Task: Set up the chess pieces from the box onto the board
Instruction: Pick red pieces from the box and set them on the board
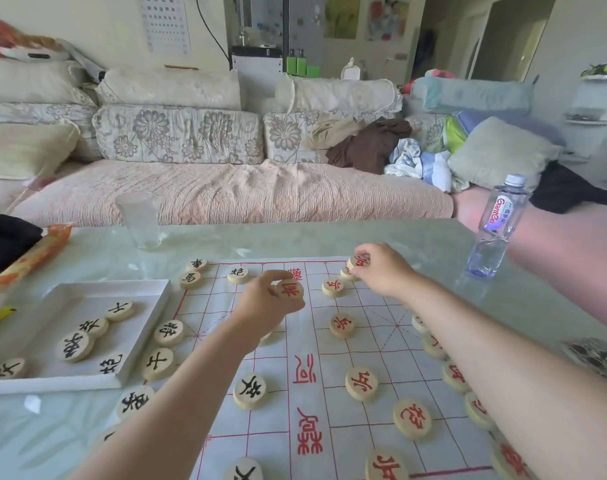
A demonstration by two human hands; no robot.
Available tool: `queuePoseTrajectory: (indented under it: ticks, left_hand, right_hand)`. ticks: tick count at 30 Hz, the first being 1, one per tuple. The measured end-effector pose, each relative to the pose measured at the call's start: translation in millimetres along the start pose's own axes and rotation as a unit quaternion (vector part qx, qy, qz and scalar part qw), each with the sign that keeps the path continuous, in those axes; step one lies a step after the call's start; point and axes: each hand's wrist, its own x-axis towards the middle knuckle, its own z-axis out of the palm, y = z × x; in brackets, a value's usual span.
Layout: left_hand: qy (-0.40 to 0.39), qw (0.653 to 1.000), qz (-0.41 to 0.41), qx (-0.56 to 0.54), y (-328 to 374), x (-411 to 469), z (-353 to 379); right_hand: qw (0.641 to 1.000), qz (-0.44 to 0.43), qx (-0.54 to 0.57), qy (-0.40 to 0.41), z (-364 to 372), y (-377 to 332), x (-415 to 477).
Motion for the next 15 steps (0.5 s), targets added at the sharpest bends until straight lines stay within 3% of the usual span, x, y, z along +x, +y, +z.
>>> queuePoseTrajectory:
  ticks: [15]
  left_hand:
    - [-0.013, 0.998, 0.02, 0.05, -20.0, 60.8, 10.9]
  right_hand:
    - [0.989, -0.085, -0.114, 0.031, 66.7, -13.0, 91.3]
